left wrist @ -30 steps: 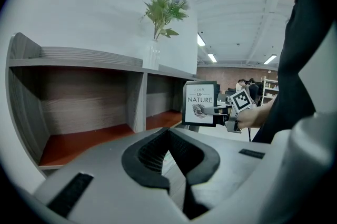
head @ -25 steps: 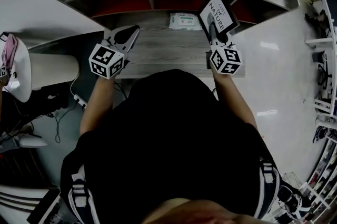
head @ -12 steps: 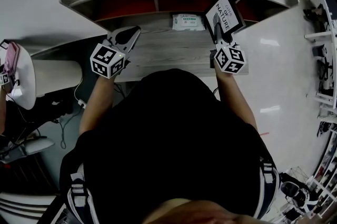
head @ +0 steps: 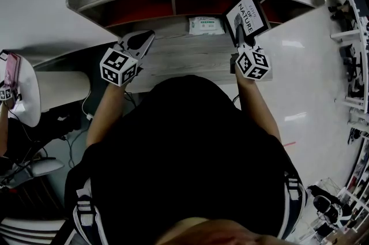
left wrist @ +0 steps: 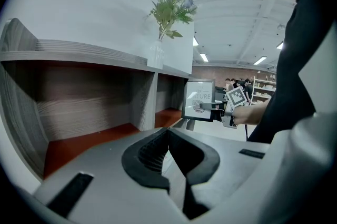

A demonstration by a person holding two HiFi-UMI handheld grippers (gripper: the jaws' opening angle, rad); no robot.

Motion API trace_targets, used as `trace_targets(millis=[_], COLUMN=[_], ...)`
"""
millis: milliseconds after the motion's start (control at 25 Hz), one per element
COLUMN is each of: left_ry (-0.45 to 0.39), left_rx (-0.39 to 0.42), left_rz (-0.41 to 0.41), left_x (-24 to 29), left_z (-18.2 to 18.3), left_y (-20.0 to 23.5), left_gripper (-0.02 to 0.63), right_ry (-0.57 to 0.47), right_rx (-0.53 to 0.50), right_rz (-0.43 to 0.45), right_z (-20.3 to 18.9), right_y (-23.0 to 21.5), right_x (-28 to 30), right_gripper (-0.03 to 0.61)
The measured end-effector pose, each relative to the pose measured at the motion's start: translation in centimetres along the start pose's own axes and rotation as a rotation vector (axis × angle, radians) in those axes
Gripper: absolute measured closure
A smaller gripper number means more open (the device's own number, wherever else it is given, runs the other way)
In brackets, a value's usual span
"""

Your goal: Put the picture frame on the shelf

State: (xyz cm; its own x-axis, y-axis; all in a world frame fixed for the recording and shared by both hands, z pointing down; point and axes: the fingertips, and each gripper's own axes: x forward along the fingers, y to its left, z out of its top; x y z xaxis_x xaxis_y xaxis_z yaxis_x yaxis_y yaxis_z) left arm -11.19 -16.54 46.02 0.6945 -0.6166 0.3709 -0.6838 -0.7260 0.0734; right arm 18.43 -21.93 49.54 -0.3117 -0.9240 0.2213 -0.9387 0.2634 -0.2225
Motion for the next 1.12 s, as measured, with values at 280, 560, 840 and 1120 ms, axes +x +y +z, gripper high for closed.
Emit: trace_targets(millis=[280, 560, 840, 1120], left_ry=[0.003, 0.001, 0.000, 0.007], left_rx=[0.000, 0.000, -0.007, -0.018], left_rz=[-0.008, -0.006, 0.005, 0.008], left_x=[0.0, 0.0, 0.2, 0.4], left_z=[0.1, 0.3, 0.2, 0.0], left_y=[0.7, 1.3, 2.1, 2.4], left_gripper=[0.594, 0.594, 0.594, 0.594], right_ry=[-0.009, -0.012, -0.015, -0.018], right_rx=[0.011, 0.010, 0.010, 0.002], right_rz=[-0.020, -0.033, -0.041, -0.047], right_z=[0.2, 0.5, 0.6, 1.0], right_y=[-0.2, -0.5, -0.8, -1.0], right_x=[0.7, 1.9, 3.2, 4.4], right_gripper=[0.555, 0.555, 0.555, 0.555])
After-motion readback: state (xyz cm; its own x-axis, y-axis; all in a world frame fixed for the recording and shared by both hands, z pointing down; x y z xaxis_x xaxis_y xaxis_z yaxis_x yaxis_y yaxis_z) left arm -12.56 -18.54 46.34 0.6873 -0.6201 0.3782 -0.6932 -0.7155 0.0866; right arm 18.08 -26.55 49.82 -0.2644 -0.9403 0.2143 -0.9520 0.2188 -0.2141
